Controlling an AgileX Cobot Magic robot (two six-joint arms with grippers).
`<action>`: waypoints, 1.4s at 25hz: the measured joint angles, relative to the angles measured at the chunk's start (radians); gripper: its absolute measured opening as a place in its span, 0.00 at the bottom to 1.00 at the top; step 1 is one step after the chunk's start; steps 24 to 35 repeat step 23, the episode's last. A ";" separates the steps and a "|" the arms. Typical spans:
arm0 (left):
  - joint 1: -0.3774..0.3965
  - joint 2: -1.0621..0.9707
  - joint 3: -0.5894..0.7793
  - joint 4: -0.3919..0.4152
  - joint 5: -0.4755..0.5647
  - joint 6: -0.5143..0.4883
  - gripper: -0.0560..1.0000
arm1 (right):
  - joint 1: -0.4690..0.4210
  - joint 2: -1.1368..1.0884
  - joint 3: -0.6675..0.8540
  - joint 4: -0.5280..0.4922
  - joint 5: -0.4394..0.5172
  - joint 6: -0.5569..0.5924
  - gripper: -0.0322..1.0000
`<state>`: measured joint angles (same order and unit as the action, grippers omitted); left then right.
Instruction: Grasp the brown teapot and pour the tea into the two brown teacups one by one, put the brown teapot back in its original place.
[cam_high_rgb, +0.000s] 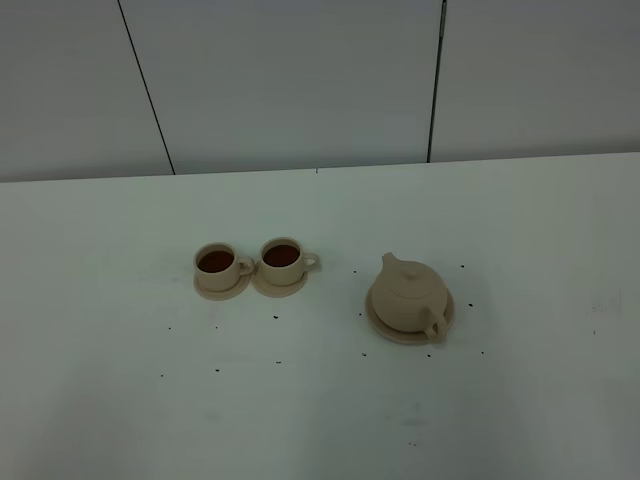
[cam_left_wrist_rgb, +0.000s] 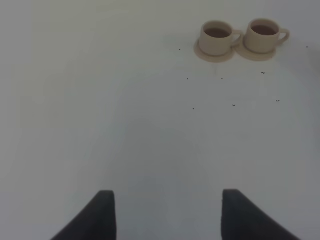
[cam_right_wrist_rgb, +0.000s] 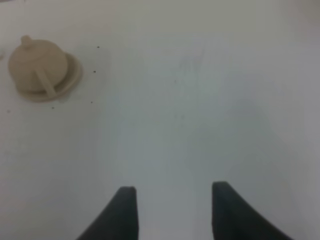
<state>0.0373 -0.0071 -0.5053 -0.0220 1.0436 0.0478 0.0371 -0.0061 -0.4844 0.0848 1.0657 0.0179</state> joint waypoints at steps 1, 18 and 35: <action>0.000 0.000 0.000 0.000 0.000 0.000 0.56 | 0.000 0.000 0.000 0.000 0.000 0.001 0.36; 0.000 0.000 0.000 0.000 0.000 0.001 0.56 | 0.000 0.000 0.000 0.007 0.000 0.002 0.44; 0.000 0.000 0.000 0.000 0.000 0.001 0.56 | 0.000 0.000 0.000 0.059 0.000 -0.003 0.44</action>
